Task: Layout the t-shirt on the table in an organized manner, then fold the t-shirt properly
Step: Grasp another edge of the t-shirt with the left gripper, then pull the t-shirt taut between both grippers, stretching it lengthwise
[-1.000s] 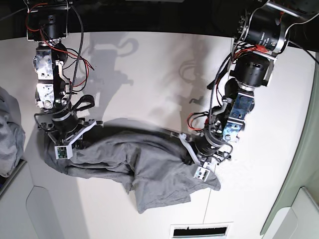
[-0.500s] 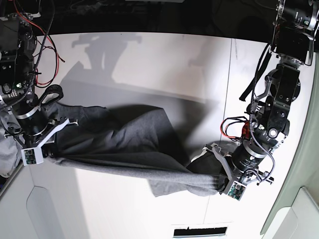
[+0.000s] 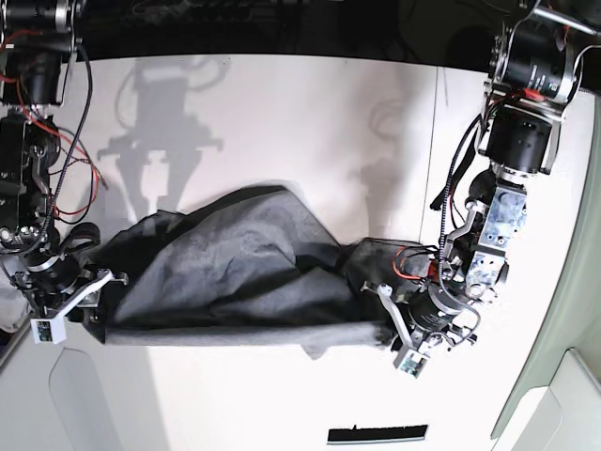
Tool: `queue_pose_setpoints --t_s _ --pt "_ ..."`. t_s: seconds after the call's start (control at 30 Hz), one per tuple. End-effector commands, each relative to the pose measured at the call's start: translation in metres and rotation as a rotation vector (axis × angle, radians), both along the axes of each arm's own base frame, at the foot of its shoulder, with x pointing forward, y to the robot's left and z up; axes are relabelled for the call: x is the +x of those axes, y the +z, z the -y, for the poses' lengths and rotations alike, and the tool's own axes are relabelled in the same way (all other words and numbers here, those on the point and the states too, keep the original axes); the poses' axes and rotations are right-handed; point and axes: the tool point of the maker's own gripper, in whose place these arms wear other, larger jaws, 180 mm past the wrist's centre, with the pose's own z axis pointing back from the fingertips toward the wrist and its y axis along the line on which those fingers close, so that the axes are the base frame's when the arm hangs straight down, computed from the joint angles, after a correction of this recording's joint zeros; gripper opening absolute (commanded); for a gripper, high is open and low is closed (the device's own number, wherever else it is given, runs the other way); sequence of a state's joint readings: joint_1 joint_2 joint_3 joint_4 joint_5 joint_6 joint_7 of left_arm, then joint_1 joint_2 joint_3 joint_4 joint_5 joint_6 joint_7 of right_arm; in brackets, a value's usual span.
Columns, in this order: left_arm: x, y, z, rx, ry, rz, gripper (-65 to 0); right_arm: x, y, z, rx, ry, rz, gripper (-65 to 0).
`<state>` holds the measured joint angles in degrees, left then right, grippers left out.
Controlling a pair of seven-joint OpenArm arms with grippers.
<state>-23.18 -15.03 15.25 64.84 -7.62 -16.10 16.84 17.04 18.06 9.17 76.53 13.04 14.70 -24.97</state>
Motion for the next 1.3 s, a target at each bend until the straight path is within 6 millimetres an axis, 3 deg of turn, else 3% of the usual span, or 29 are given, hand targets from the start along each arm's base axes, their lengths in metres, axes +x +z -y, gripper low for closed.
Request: queue_pose_setpoints --t_s 0.0,0.03,0.13,0.27,0.37,0.47,0.57,0.73,0.87,1.03,1.27 --pt "0.008 0.006 -0.001 -0.017 -0.012 0.015 -40.6 0.011 0.011 0.007 0.024 -0.022 0.033 -29.9" --pt "0.005 -0.005 -0.002 -0.019 -0.017 -0.017 -36.9 0.012 0.002 0.008 0.050 -0.031 0.009 -25.8" --pt "-0.005 -0.025 -0.009 0.004 -0.007 -0.094 -36.2 0.007 -0.016 0.008 0.072 -0.043 -0.069 -25.4" --pt "-0.005 -0.015 -0.015 -0.038 0.004 -0.098 -36.3 -0.009 -0.029 0.010 0.089 -0.056 -0.117 -25.4" --pt "-0.012 -0.008 -0.016 -0.048 -0.005 -0.084 -36.3 -0.039 -0.056 0.004 0.137 -0.051 -0.181 -25.4" --pt "-0.031 -0.022 -0.033 -0.007 0.012 -0.118 -36.2 -0.077 -0.093 -0.007 0.164 -0.059 -0.267 -25.4" --pt "-0.046 -0.037 -0.052 0.025 0.023 -0.142 -36.2 -0.095 -0.112 -0.023 0.203 -0.080 -0.282 -25.4" --pt "-0.049 -0.041 -0.054 0.017 0.045 -0.142 -36.2 -0.092 -0.119 -0.032 0.236 -0.105 -0.254 -25.4" --pt "-0.050 -0.043 -0.067 0.039 0.097 -0.137 -36.2 -0.085 -0.125 -0.037 0.260 -0.117 -0.261 -25.4" --pt "-0.059 -0.052 -0.084 0.071 0.112 -0.161 -36.2 -0.076 -0.141 -0.059 0.308 -0.117 -0.311 -25.4" --pt "-0.062 -0.059 -0.065 0.033 0.089 -0.171 -36.2 -0.069 -0.145 -0.077 0.338 -0.076 -0.337 -25.6"
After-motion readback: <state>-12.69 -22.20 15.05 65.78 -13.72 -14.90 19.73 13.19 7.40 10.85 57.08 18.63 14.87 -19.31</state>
